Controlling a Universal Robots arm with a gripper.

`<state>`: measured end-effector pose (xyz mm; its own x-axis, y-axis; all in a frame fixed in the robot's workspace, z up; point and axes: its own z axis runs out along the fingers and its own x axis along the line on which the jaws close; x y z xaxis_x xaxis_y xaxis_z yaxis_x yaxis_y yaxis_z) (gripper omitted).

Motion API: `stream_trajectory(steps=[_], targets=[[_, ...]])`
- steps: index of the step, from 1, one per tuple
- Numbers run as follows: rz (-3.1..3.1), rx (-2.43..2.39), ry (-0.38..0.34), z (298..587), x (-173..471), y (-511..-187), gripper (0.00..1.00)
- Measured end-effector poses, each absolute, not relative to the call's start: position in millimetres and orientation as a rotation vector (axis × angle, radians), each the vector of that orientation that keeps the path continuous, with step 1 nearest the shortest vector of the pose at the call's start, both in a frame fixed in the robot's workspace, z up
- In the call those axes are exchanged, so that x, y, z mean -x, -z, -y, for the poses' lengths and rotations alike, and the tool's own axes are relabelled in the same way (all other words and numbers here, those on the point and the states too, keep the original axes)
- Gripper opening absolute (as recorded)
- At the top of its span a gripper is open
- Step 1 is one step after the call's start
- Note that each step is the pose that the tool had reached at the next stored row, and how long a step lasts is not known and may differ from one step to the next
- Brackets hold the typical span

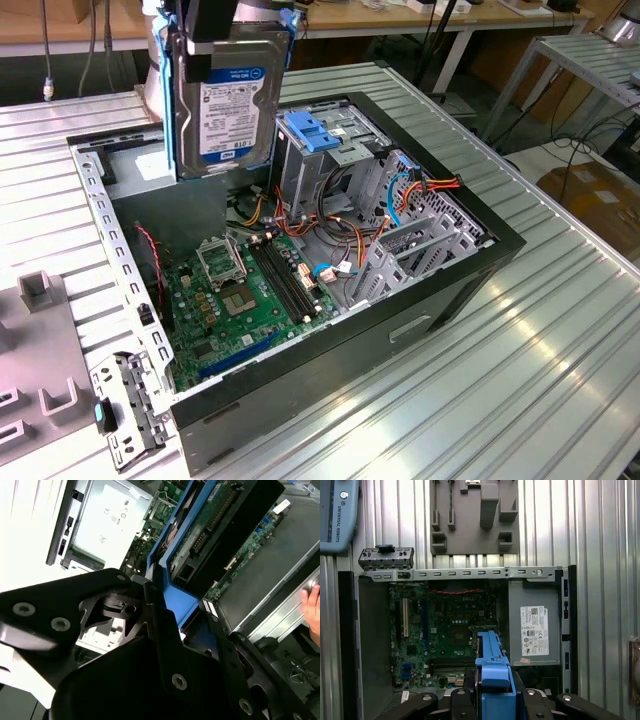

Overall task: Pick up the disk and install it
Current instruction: 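Pick up the disk, then insert the disk into the insertion slot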

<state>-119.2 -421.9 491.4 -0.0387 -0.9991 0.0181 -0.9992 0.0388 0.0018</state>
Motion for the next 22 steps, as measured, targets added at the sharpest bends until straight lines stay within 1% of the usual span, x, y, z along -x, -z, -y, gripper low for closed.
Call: stream_trajectory(steps=[13,22], targets=[[2.253,-2.168,-0.018,423.4,118.0,-491.5,0.37],[2.253,-2.168,-0.018,430.9,118.0,-491.5,0.37]])
